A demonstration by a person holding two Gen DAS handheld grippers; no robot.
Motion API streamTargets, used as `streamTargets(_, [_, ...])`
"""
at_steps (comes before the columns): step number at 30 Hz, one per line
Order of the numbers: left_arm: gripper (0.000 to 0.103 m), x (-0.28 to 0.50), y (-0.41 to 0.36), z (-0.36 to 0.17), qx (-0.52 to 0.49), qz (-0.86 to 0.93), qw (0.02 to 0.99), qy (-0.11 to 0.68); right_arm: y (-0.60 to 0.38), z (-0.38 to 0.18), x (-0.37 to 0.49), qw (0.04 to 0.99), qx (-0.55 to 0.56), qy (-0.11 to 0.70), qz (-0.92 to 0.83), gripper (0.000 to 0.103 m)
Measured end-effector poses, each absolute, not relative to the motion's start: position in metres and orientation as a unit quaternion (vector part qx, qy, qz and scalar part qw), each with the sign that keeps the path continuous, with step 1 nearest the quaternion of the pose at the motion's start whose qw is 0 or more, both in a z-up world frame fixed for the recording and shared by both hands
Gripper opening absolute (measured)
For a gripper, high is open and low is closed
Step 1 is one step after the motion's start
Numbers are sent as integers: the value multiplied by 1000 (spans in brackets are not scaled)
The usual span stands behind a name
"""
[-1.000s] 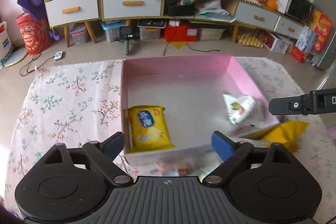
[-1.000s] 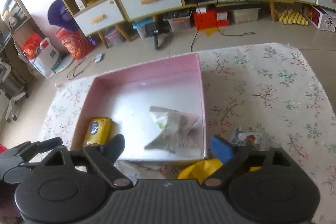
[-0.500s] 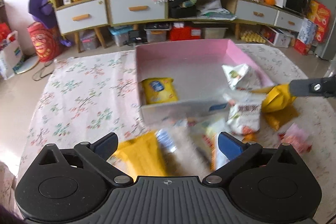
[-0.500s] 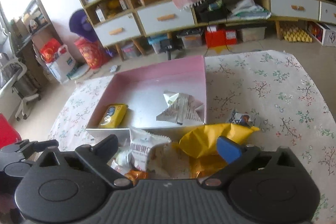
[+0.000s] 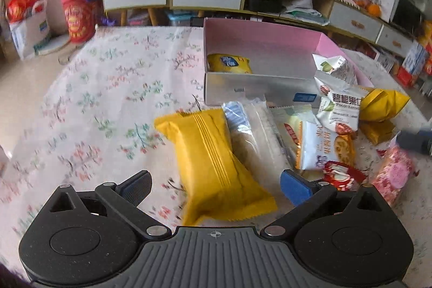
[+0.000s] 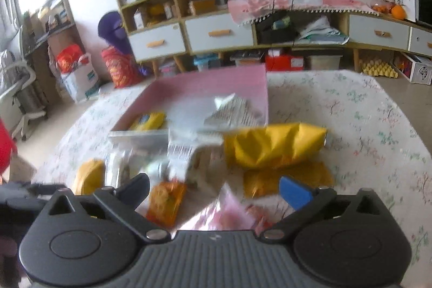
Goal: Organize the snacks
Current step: 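Move both tools back over the snack pile toward the large yellow packet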
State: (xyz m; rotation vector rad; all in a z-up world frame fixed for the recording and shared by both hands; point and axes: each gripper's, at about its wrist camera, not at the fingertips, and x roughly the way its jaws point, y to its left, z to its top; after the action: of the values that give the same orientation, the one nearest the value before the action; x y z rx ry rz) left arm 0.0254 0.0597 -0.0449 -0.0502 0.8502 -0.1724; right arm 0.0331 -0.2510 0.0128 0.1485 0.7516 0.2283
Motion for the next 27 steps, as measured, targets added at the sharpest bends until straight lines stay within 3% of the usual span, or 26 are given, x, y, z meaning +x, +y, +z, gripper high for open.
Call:
streamTargets(9, [100, 29, 61, -43, -67, -80, 907, 407, -240, 9, 19, 909, 70, 392, 126, 91])
streamTargets(15, [91, 31, 69, -46, -92, -76, 900, 420, -240, 5, 20, 894, 92, 422, 115, 84])
streamTargets(19, [83, 29, 72, -43, -100, -76, 901, 415, -240, 6, 18, 890, 93, 432, 111, 79])
streamTargets(23, [65, 30, 73, -43, -100, -73, 901, 415, -240, 3, 21, 889, 87, 439, 100, 67])
streamTargets(27, [56, 31, 73, -45, -104, -70, 900, 417, -250, 4, 22, 876, 122, 457, 91, 58])
